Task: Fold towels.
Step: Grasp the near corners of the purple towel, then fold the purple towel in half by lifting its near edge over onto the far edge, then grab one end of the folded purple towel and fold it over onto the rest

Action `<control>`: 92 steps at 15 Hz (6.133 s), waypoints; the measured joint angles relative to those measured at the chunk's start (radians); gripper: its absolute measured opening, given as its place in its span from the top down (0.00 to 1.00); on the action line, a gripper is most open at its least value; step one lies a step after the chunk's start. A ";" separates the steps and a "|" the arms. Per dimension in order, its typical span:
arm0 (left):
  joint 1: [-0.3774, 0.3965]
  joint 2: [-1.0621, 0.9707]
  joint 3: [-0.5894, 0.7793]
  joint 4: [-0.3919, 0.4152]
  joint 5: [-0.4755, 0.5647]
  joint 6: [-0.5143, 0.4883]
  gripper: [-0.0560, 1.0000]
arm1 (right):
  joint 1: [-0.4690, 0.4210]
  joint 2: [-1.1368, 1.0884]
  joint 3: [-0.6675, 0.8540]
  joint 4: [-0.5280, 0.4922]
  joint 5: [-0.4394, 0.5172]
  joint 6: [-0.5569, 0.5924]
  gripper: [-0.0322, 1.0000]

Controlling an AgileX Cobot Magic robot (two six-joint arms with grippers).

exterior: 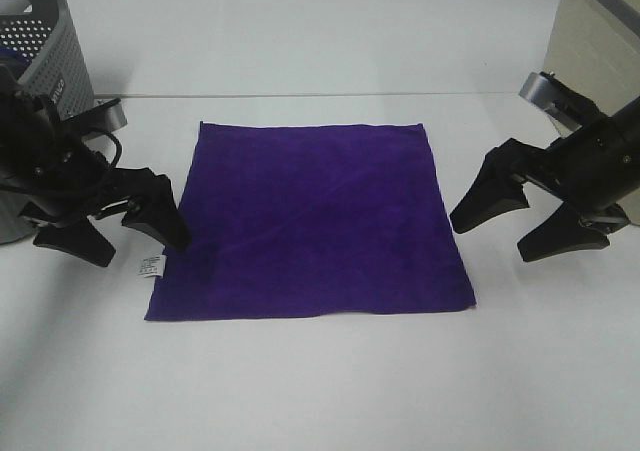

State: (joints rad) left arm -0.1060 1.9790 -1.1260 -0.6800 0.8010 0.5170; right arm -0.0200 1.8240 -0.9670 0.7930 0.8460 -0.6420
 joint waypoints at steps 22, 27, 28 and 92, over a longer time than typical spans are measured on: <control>-0.173 0.165 -0.119 -0.094 0.034 -0.100 0.17 | 0.220 0.227 -0.139 -0.083 -0.159 0.167 0.27; -0.187 0.205 -0.164 -0.097 0.053 -0.162 0.34 | 0.276 0.276 -0.148 -0.011 -0.222 0.192 0.57; -0.187 0.207 -0.164 -0.097 0.052 -0.162 0.41 | 0.276 0.284 -0.148 0.016 -0.222 0.192 0.65; -0.104 0.321 -0.855 0.480 0.152 -0.370 0.22 | 0.231 0.374 -0.890 -0.478 0.346 0.424 0.18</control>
State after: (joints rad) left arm -0.2100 2.3000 -1.9810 -0.2000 0.9530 0.1470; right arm 0.2110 2.1980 -1.8570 0.3150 1.1920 -0.2180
